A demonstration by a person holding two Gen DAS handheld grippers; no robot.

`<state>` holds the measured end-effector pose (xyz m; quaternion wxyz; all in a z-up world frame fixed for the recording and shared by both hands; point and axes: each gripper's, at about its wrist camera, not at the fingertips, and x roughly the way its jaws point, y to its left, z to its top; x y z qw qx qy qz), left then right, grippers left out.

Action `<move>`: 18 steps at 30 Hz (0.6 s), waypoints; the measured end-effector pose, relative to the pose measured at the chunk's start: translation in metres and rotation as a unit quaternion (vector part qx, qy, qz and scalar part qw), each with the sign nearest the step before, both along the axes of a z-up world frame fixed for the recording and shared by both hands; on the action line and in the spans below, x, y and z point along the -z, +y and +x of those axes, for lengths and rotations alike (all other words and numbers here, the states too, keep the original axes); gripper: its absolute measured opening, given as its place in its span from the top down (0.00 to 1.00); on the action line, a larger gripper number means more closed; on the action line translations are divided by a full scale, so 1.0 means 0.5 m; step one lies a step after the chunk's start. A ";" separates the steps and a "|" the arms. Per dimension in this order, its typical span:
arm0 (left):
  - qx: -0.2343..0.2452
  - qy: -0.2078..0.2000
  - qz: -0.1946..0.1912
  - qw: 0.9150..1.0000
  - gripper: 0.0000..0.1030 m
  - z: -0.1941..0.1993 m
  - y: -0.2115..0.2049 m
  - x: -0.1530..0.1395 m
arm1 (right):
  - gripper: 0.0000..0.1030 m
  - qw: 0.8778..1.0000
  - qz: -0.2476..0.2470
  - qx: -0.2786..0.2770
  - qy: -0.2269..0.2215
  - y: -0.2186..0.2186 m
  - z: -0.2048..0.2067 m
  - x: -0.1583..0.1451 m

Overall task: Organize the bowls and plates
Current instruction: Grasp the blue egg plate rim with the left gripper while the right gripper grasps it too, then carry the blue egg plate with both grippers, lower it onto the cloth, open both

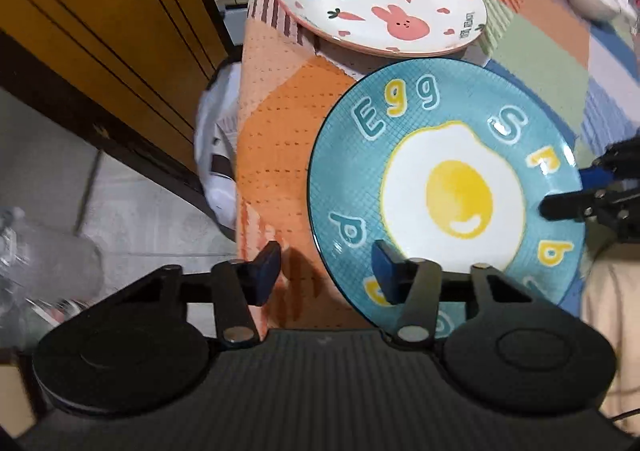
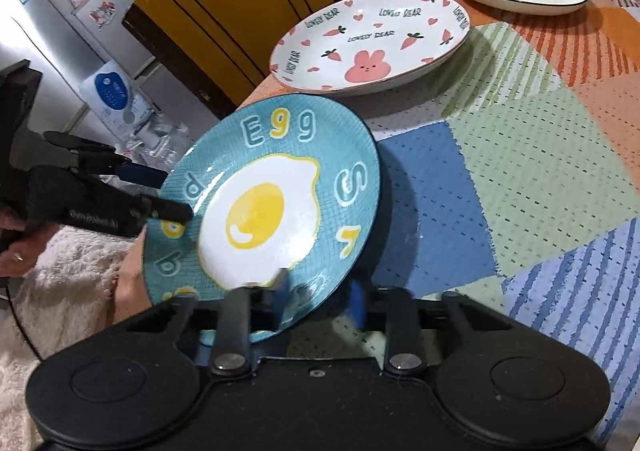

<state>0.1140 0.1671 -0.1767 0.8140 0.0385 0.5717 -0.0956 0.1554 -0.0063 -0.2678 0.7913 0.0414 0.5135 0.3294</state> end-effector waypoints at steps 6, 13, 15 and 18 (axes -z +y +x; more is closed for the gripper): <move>-0.008 0.011 -0.037 0.999 0.70 0.008 -0.002 0.007 | 0.76 1.000 0.020 0.014 -0.004 -0.015 0.003 0.009; -0.021 0.022 -0.050 0.998 0.70 0.004 -0.003 0.008 | 0.77 0.999 0.032 0.004 -0.030 -0.020 -0.009 0.013; -0.023 0.026 -0.059 0.998 0.70 -0.006 -0.004 0.004 | 0.77 0.999 0.031 0.000 -0.026 -0.022 -0.009 0.010; -0.024 0.031 -0.075 0.996 0.70 -0.017 -0.010 -0.009 | 0.77 0.999 0.033 -0.003 -0.027 -0.033 -0.008 -0.004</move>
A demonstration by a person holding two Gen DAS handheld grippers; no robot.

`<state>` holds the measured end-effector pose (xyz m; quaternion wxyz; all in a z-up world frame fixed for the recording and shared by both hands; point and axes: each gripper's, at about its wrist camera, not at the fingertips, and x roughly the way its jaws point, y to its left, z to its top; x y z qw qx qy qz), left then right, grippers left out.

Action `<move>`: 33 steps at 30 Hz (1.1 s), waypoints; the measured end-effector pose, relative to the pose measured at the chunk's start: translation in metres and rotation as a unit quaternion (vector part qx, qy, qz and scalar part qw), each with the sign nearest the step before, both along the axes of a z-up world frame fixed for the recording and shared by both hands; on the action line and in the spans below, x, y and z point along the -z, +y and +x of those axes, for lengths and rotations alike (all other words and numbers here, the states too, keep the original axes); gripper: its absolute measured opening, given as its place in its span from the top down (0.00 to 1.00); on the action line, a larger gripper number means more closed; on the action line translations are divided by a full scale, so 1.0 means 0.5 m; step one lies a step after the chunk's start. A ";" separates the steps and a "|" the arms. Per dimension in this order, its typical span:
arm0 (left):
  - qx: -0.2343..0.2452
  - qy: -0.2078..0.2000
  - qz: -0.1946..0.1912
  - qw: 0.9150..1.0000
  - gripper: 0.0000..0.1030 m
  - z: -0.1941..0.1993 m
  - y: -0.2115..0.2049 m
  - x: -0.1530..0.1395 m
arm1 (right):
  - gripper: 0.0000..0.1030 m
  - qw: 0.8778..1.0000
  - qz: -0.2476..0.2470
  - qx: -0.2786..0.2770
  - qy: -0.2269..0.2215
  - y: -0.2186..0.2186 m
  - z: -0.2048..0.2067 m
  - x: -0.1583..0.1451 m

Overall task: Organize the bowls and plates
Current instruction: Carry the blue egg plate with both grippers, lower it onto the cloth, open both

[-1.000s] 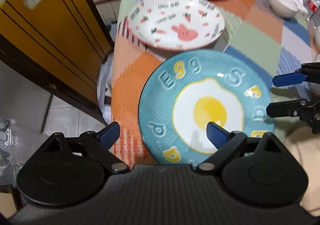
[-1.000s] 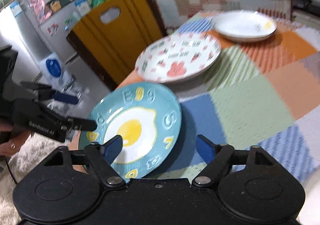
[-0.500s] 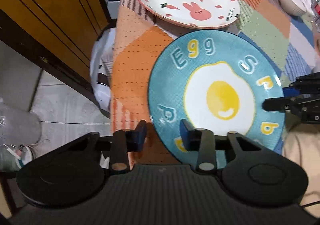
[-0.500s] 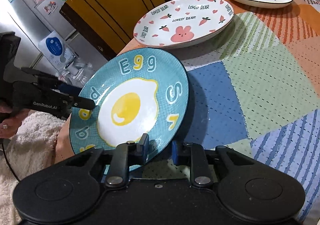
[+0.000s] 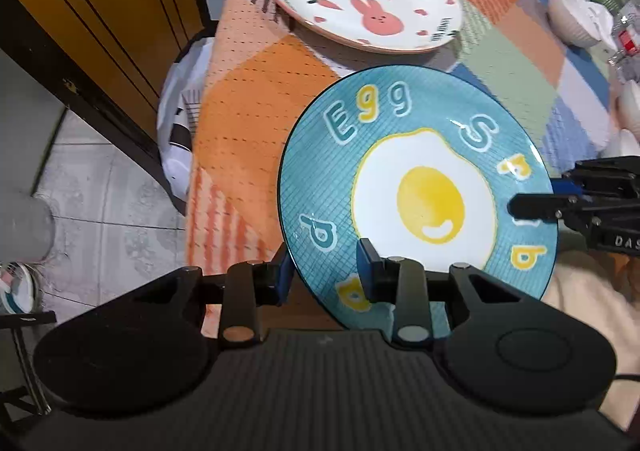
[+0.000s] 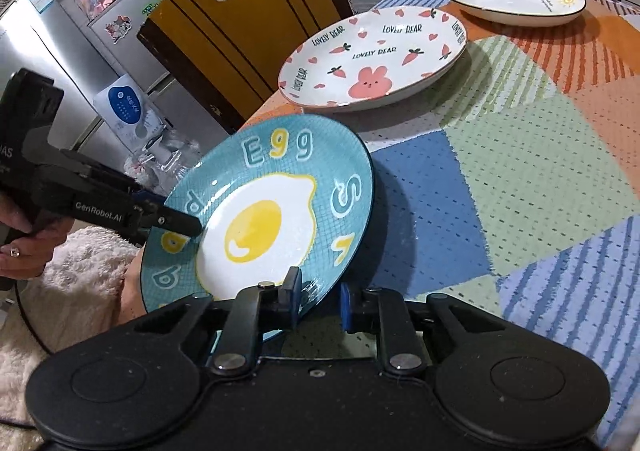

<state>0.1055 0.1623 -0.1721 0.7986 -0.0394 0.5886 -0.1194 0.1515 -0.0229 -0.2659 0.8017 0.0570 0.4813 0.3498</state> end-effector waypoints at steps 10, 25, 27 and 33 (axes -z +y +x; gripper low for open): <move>0.035 -0.061 0.001 0.998 0.70 0.035 -0.090 -0.108 | 0.77 0.999 0.019 0.026 -0.014 -0.088 0.015 -0.073; 0.087 -0.076 -0.022 0.993 0.70 0.195 -0.299 -0.114 | 0.77 0.995 -0.005 0.087 -0.044 -0.286 0.105 -0.125; 0.092 -0.075 -0.026 0.993 0.70 0.221 -0.322 -0.106 | 0.77 0.995 -0.010 0.096 -0.040 -0.310 0.129 -0.123; 0.094 -0.064 -0.037 0.993 0.70 0.281 -0.373 -0.071 | 0.77 0.993 -0.030 0.107 -0.035 -0.361 0.184 -0.111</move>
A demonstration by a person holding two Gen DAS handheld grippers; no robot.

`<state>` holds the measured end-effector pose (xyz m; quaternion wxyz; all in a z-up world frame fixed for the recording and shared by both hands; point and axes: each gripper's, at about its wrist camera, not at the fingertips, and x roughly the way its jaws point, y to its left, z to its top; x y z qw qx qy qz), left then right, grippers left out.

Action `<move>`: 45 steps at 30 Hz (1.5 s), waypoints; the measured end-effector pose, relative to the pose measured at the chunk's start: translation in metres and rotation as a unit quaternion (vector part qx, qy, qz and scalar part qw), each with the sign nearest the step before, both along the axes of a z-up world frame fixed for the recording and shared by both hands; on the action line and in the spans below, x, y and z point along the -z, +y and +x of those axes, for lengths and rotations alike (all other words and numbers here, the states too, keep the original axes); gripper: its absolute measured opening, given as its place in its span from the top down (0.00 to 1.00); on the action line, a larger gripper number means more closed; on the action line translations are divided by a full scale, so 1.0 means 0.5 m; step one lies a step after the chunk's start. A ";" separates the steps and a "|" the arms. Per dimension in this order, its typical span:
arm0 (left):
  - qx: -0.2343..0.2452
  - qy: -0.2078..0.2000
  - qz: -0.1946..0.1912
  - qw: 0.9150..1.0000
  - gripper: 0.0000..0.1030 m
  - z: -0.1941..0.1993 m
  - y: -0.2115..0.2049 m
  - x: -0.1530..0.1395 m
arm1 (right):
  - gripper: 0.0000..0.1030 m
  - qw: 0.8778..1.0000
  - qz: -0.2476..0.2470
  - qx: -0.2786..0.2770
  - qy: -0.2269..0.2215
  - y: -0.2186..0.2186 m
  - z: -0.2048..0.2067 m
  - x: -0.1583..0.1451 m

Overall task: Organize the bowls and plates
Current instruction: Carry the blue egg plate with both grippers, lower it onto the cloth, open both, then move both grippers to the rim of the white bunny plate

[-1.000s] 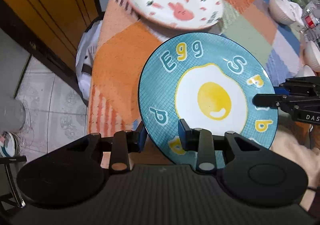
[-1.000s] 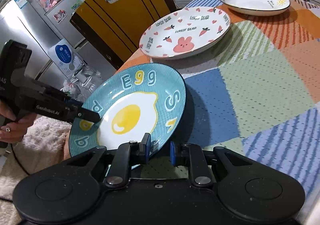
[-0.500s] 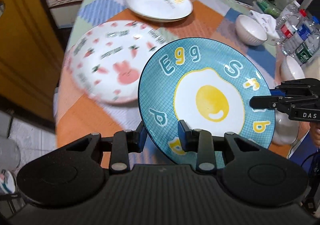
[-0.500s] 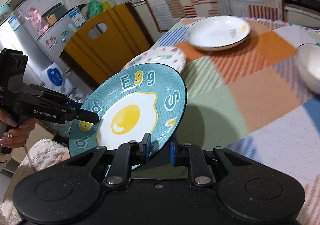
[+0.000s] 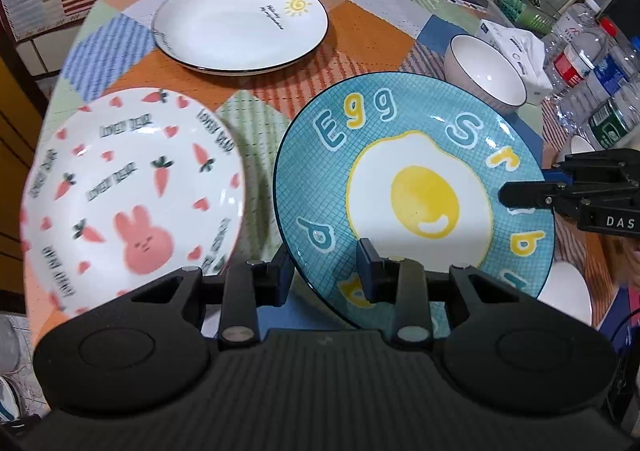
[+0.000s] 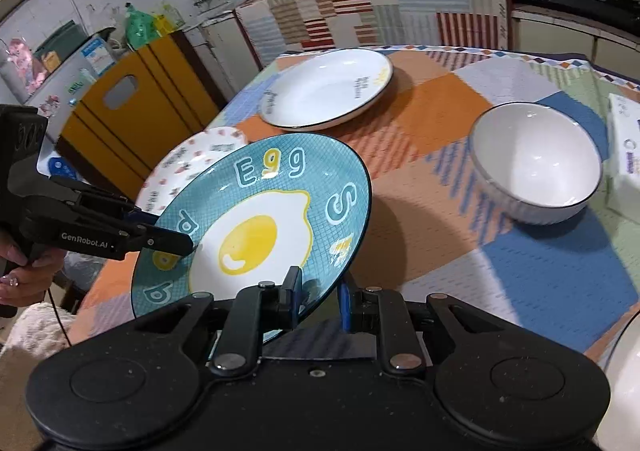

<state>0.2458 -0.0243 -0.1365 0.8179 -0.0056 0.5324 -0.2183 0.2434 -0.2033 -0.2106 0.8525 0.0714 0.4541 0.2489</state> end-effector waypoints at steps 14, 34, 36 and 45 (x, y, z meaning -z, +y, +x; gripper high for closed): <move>0.010 0.012 0.038 0.999 0.70 0.040 -0.071 0.066 | 0.76 0.998 -0.005 0.040 0.045 -0.043 0.044 0.089; 0.047 0.002 0.070 0.996 0.70 -0.014 -0.034 0.004 | 0.45 0.979 -0.203 0.032 -0.002 0.071 0.001 0.035; 0.050 -0.001 0.070 0.996 0.69 -0.026 -0.018 -0.015 | 0.44 0.978 -0.205 0.026 -0.023 0.081 -0.021 0.006; 0.050 -0.009 0.067 0.996 0.67 -0.081 0.044 -0.078 | 0.40 0.984 -0.157 0.025 -0.081 0.132 -0.099 -0.105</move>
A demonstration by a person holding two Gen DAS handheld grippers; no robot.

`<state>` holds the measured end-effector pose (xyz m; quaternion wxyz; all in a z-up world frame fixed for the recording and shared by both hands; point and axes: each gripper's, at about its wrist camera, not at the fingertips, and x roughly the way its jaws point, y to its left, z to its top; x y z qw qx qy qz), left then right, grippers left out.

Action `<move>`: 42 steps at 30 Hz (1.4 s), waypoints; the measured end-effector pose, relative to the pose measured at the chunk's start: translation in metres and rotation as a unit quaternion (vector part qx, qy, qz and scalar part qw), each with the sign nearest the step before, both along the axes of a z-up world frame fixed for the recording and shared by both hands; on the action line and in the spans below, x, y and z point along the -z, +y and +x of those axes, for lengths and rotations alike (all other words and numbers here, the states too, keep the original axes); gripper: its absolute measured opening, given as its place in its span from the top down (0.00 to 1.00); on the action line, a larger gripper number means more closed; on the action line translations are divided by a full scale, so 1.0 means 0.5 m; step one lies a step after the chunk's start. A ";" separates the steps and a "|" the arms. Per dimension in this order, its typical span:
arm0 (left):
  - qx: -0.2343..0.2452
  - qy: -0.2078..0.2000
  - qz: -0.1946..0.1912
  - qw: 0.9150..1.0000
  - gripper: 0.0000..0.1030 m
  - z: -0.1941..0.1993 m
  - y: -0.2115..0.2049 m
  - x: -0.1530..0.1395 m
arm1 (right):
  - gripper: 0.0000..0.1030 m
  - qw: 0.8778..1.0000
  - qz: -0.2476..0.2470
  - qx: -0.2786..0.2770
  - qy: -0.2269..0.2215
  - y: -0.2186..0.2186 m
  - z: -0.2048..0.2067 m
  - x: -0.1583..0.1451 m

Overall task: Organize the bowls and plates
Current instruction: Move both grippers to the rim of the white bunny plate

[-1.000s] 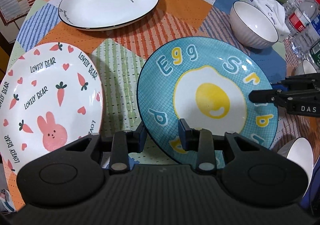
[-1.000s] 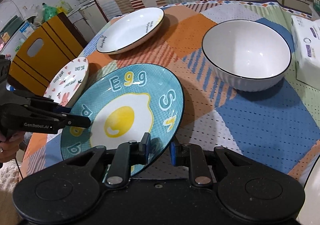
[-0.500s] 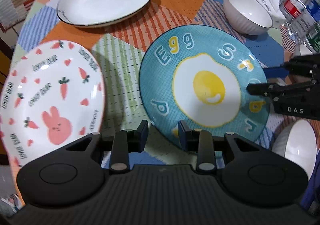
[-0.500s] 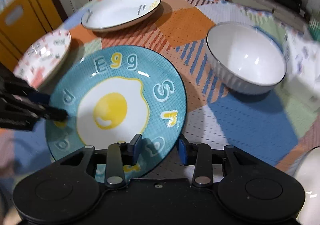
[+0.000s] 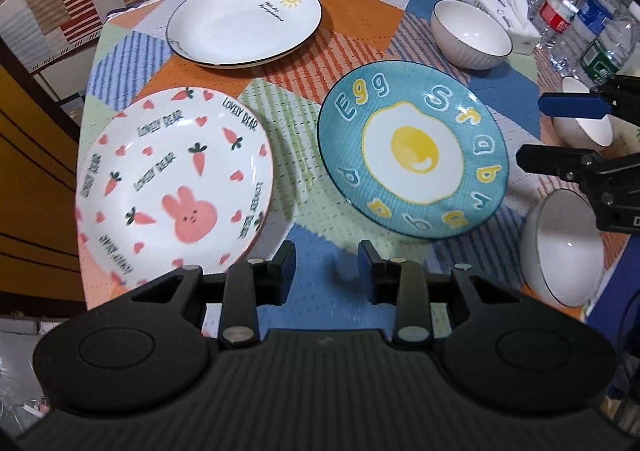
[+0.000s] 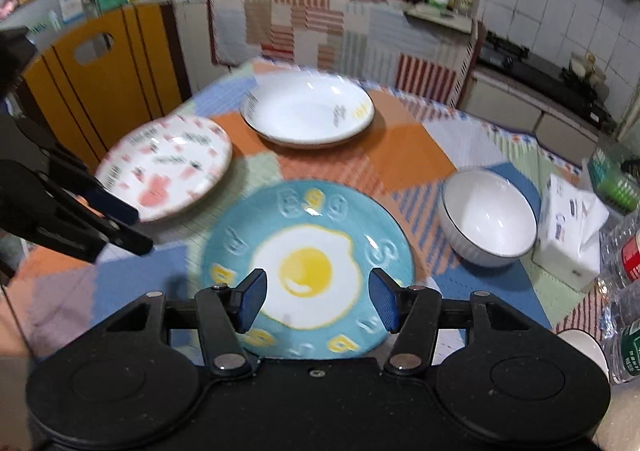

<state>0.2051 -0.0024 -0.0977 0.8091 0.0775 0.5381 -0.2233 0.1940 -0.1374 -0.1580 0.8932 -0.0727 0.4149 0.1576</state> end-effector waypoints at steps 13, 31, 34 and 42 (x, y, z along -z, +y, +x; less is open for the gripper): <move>-0.032 -0.015 0.020 0.999 0.57 -0.046 0.106 -0.061 | 0.30 0.999 0.004 -0.027 -0.034 0.108 -0.047 -0.072; -0.076 -0.045 -0.005 0.996 0.42 0.018 0.270 -0.045 | 0.23 0.988 0.014 -0.143 -0.049 0.253 0.078 -0.079; -0.088 -0.057 -0.022 0.994 0.27 0.033 0.282 -0.026 | 0.23 0.990 0.027 -0.141 -0.010 0.262 0.126 -0.046; -0.109 -0.052 -0.016 0.993 0.25 0.079 0.305 0.054 | 0.26 0.987 0.121 -0.095 0.046 0.244 0.237 0.080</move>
